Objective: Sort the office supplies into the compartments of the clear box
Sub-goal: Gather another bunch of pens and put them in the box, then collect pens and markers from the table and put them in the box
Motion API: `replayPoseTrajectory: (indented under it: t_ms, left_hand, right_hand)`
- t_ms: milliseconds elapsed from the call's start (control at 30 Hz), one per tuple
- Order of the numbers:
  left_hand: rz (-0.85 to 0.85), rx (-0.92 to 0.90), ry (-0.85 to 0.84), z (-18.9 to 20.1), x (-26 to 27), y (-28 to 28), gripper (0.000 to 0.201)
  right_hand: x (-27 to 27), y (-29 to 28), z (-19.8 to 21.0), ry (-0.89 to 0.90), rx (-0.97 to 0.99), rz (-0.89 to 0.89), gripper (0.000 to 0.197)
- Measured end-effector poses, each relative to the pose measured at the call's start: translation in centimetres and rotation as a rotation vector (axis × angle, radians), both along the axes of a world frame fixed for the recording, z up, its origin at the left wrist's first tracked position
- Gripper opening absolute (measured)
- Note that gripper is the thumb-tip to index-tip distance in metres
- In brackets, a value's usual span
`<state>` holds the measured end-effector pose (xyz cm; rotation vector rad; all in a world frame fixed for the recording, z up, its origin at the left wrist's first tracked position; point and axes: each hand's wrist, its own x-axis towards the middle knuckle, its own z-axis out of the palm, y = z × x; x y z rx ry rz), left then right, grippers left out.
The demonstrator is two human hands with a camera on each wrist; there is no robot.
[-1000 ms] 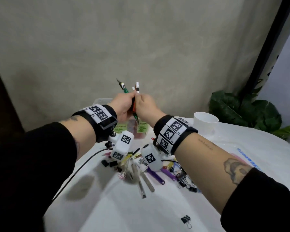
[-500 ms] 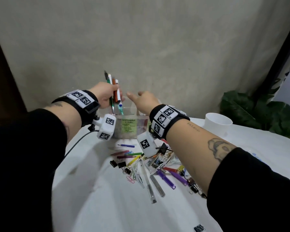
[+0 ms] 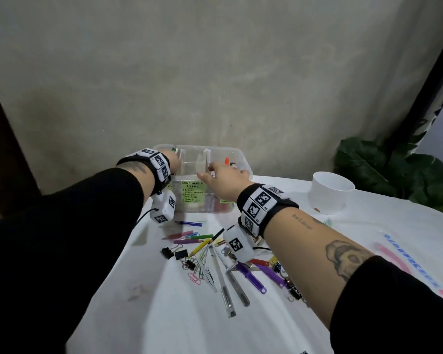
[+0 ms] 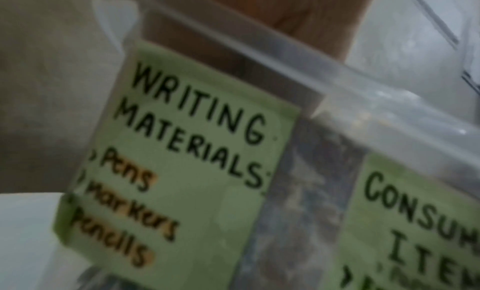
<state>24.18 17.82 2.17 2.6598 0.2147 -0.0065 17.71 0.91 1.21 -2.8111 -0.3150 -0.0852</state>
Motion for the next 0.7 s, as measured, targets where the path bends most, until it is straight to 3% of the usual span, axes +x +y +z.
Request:
replayPoseTrajectory:
  t_ms: [133, 200, 300, 333, 367, 433, 500, 567, 700]
  left_hand:
    - [-0.054, 0.198, 0.003, 0.9, -0.5, -0.1, 0.033]
    - [-0.068, 0.19, -0.001, 1.7, -1.3, -0.5, 0.031]
    - [-0.11, 0.229, -0.117, 2.6, -1.8, -0.2, 0.023]
    - [-0.124, 0.203, -0.223, 2.7, -2.1, 0.0, 0.016]
    - [-0.143, 0.084, -0.366, 2.8, -2.5, 0.2, 0.012]
    - [-0.334, -0.088, -0.49, 2.8, -4.6, 0.1, 0.016]
    - [-0.596, -0.026, -0.404, 2.7, -7.1, -0.3, 0.019]
    - [-0.727, 0.096, -0.221, 2.2, -9.1, -0.5, 0.017]
    - [-0.717, 0.344, 0.098, -0.9, -10.3, 0.1, 0.015]
  right_hand:
    - [0.0, 0.1, -0.1, 0.002, 0.02, -0.009, 0.059]
    - [-0.1, 0.1, -0.3, -0.044, 0.096, -0.016, 0.053]
    - [-0.8, 0.2, -0.4, -0.293, 0.248, 0.062, 0.017]
    - [-1.1, 0.2, -0.4, -0.362, 0.241, 0.132, 0.005]
    - [-1.4, 0.3, -0.3, -0.374, 0.213, 0.217, 0.007]
    - [-2.0, 0.2, -0.1, -0.212, 0.122, 0.37, 0.013]
    - [-2.5, 0.0, -0.1, 0.029, -0.043, 0.419, 0.017]
    - [-2.7, -0.3, -0.8, 0.186, -0.201, 0.408, 0.016]
    - [-3.0, -0.6, -2.4, 0.225, -0.308, 0.366, 0.014]
